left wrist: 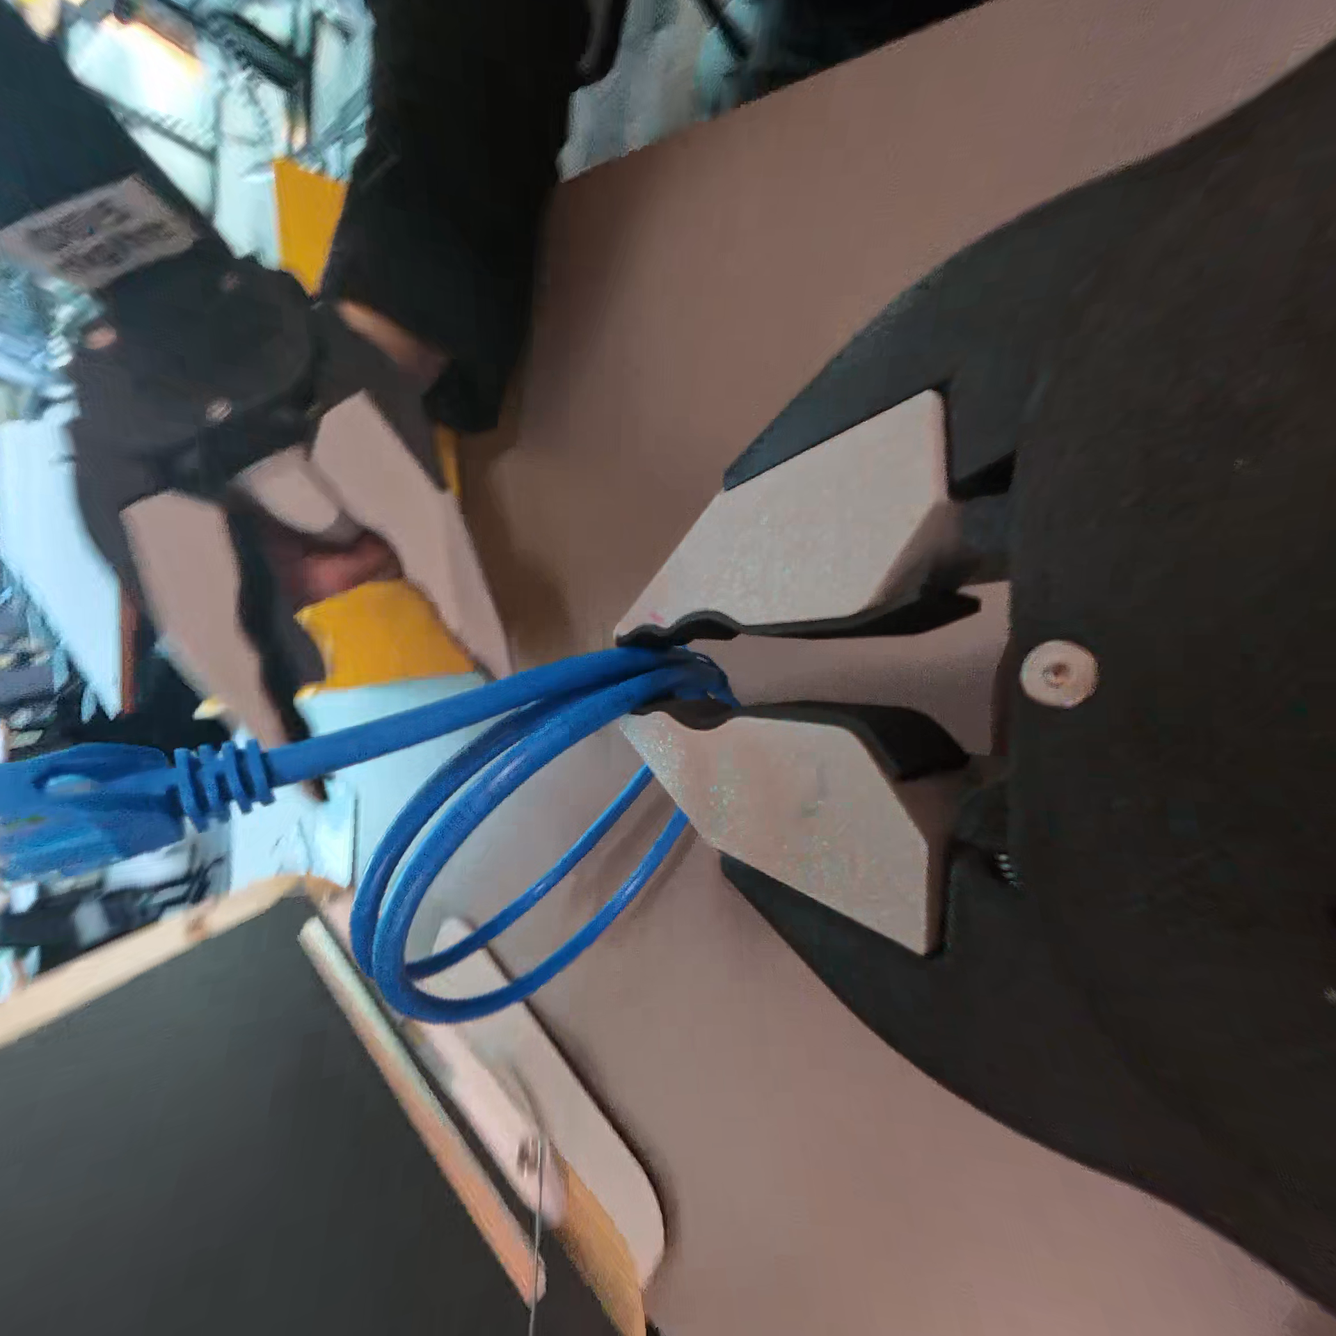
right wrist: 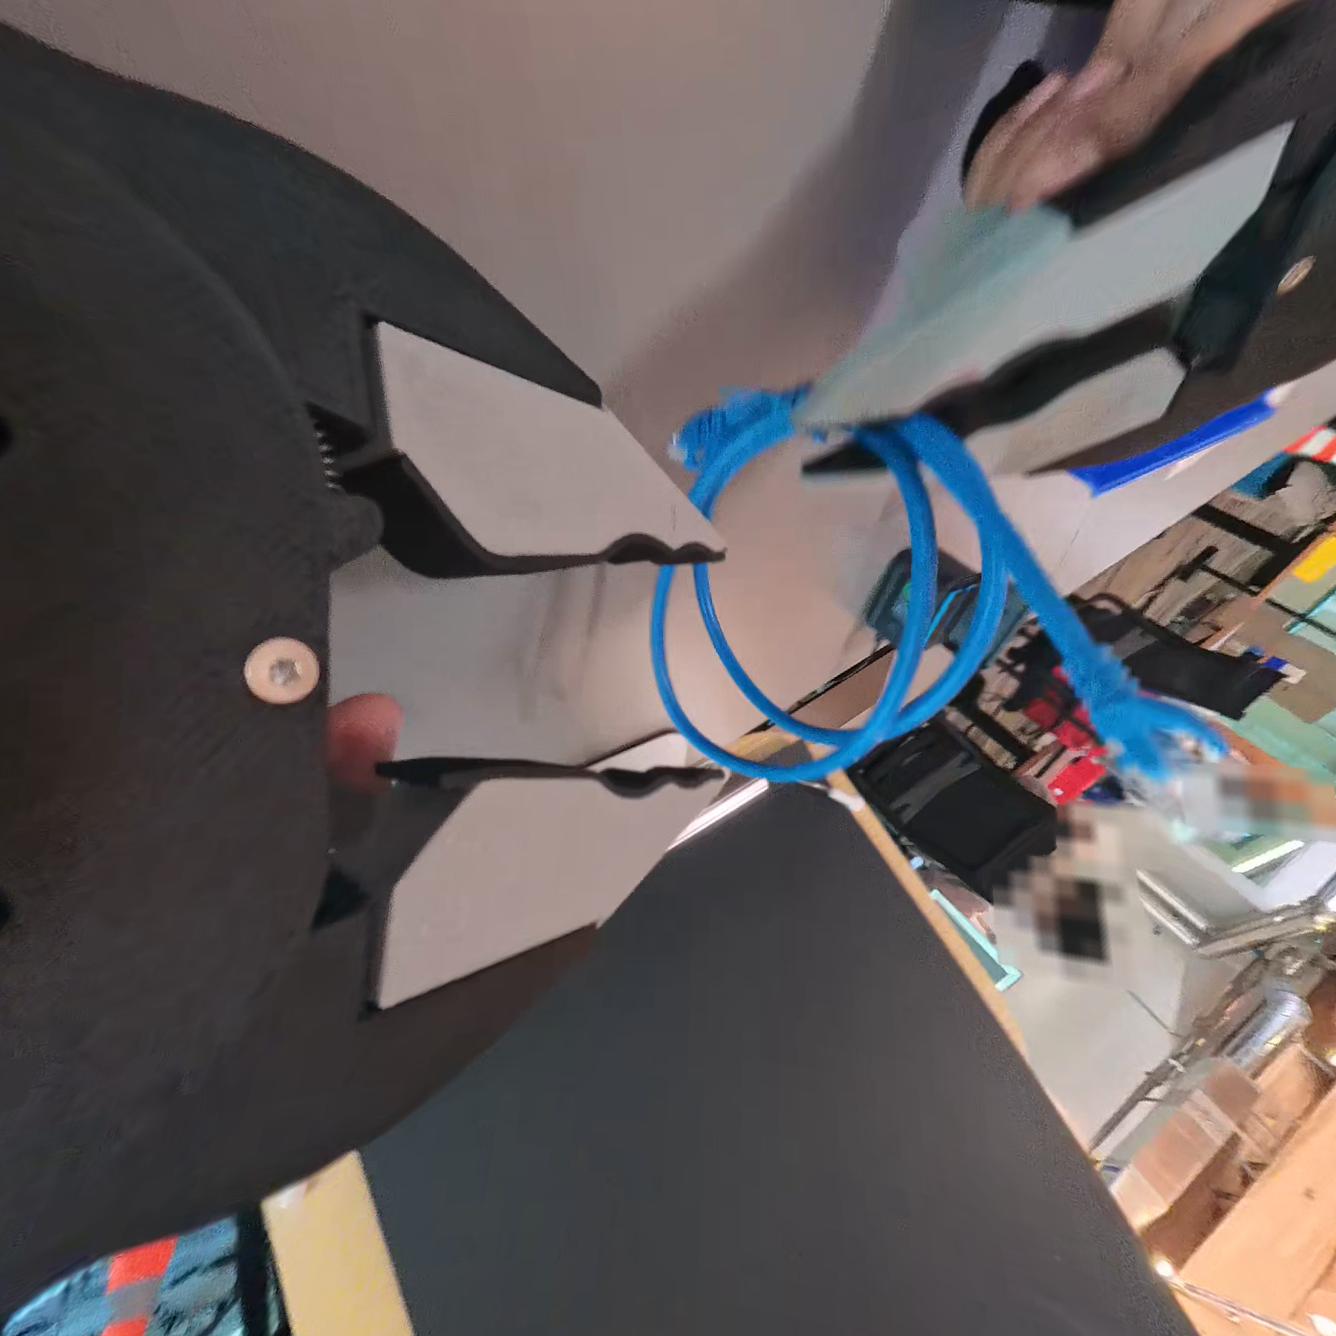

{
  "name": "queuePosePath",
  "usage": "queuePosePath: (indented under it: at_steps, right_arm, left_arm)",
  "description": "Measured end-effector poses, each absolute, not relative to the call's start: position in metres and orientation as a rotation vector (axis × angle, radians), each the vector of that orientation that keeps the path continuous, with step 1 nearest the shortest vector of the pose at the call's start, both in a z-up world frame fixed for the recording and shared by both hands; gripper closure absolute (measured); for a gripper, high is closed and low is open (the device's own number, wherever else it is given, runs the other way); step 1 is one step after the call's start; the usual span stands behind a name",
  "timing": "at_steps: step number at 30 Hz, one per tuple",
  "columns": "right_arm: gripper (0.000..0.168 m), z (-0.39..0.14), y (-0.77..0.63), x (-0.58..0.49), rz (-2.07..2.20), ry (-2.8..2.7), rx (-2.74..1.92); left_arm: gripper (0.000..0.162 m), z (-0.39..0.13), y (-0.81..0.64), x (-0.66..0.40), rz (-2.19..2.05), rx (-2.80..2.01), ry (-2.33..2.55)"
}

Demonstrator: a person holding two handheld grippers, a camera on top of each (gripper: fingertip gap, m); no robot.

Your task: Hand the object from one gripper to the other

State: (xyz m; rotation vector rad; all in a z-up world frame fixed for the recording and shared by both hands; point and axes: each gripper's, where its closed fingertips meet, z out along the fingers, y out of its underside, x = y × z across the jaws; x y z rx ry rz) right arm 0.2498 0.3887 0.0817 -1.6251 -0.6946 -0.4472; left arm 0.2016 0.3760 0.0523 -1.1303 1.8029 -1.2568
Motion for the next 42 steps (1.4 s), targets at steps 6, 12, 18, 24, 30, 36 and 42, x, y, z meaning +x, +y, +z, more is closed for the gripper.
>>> queuePosePath:
  at_steps: [6,12,18,24,30,36,42]
  right_arm:
    - [0.119,0.091,0.365,0.245,-0.808,-0.943,-1.593]
    - [0.118,0.090,0.360,0.220,-1.150,-1.325,-1.558]
    - [0.107,0.078,0.381,0.222,-1.350,-1.527,-1.539]
    - [0.106,0.093,0.378,0.222,-1.445,-1.480,-1.452]
    - [0.123,0.066,0.387,0.222,-1.455,-1.616,-1.442]
    - [0.162,0.085,0.381,0.252,-1.369,-1.370,-1.640]
    - [0.163,0.170,0.298,0.385,-1.416,-0.788,-2.084]
  left_arm:
    - [0.153,0.029,0.359,0.198,-1.314,-1.280,1.948]
    - [0.153,0.026,0.340,0.193,-1.334,-1.318,2.034]
    - [0.152,0.026,0.324,0.188,-1.362,-1.276,2.099]
    - [0.154,0.028,0.337,0.196,-1.468,-1.440,1.979]
    - [0.153,0.033,0.304,0.186,-1.525,-1.245,2.122]
    - [0.123,0.066,0.324,0.196,-1.665,-1.242,1.869]
    - [0.132,0.121,0.388,0.198,-1.835,-1.267,1.326]
